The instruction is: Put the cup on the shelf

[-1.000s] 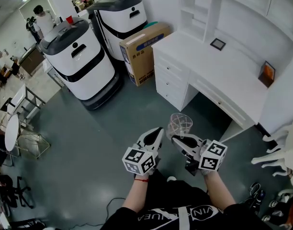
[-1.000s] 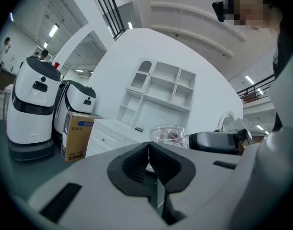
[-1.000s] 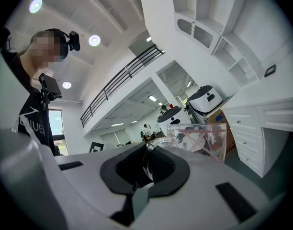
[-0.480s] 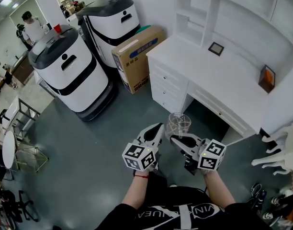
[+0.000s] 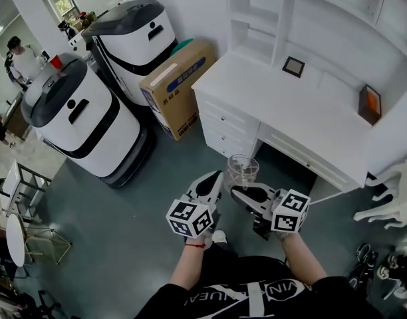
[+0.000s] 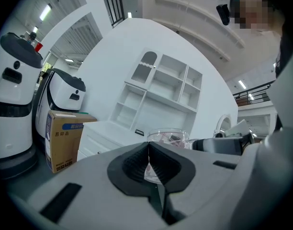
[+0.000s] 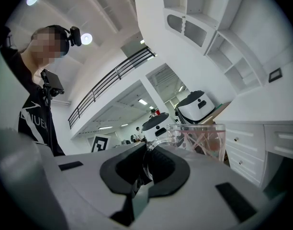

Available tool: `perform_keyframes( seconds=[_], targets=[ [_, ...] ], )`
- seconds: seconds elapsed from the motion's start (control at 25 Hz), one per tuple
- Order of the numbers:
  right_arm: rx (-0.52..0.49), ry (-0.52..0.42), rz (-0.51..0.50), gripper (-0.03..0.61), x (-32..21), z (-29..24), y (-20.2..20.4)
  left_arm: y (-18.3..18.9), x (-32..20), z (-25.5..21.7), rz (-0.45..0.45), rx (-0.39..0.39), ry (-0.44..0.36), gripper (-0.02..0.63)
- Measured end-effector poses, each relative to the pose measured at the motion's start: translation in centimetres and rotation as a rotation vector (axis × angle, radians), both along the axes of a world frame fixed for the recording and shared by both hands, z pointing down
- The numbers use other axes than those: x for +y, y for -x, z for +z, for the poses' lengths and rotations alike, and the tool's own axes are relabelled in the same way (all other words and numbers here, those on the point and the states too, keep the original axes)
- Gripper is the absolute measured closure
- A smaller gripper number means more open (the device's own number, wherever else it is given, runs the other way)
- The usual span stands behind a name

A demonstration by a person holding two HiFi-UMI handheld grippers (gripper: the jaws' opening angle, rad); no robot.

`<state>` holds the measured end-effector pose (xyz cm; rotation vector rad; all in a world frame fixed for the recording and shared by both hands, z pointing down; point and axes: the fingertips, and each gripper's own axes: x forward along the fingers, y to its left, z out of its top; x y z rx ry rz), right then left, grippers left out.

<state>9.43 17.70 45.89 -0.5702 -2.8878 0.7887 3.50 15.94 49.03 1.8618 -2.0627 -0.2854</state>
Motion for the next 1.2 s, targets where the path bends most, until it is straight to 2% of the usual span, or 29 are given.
perform_keyframes(
  seconds=[0.48, 0.96, 1.2],
  targets=[
    [-0.014, 0.014, 0.111, 0.569, -3.7, 0.7, 8.3, 7.8, -4.1, 1.0, 0.110, -0.003, 0.002, 0.604],
    [0.030, 0.018, 0.132, 0.569, -6.0, 2.3, 12.3, 11.3, -6.4, 2.5, 0.135, 0.041, 0.006, 0.604],
    [0.029, 0.026, 0.121, 0.569, -9.2, 2.9, 16.1, 15.1, -9.6, 3.1, 0.130, 0.037, 0.022, 0.604]
  ],
)
